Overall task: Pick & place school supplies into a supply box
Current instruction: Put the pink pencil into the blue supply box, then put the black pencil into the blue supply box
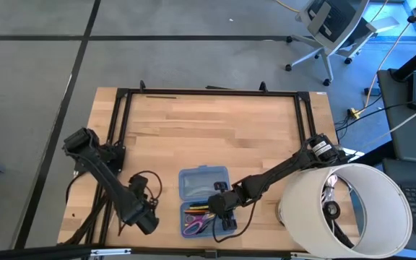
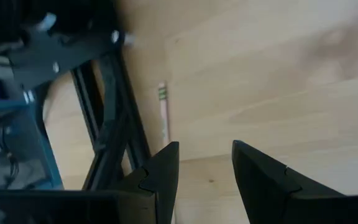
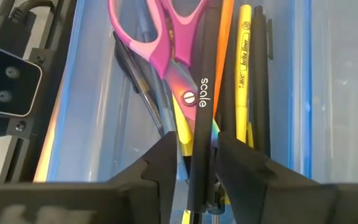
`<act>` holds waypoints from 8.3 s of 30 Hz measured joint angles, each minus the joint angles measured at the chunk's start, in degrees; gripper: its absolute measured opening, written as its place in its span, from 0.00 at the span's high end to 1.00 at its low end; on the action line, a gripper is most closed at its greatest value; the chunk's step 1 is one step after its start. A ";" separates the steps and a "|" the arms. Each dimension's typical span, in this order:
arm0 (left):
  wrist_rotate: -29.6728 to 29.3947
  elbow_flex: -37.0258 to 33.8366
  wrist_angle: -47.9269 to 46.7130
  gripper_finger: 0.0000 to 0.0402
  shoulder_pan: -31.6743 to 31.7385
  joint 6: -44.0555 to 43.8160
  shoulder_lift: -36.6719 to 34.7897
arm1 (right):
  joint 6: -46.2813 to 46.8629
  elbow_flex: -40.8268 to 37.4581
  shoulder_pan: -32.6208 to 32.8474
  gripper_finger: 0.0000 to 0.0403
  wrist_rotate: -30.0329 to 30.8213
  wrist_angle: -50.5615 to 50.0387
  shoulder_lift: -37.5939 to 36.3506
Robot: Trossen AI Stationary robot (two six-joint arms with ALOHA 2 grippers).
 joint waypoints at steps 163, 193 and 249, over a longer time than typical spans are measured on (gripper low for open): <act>1.37 -6.80 81.52 0.98 27.84 67.63 3.61 | 8.95 -38.21 -24.97 0.69 -13.43 25.43 -32.70; 14.77 -4.50 65.19 0.89 30.91 71.28 10.01 | 9.13 -38.21 -22.18 0.69 -13.38 25.27 -32.63; 2.05 -4.56 39.09 0.78 93.68 132.69 -15.39 | 14.94 -38.18 -24.79 0.69 5.83 27.39 -32.61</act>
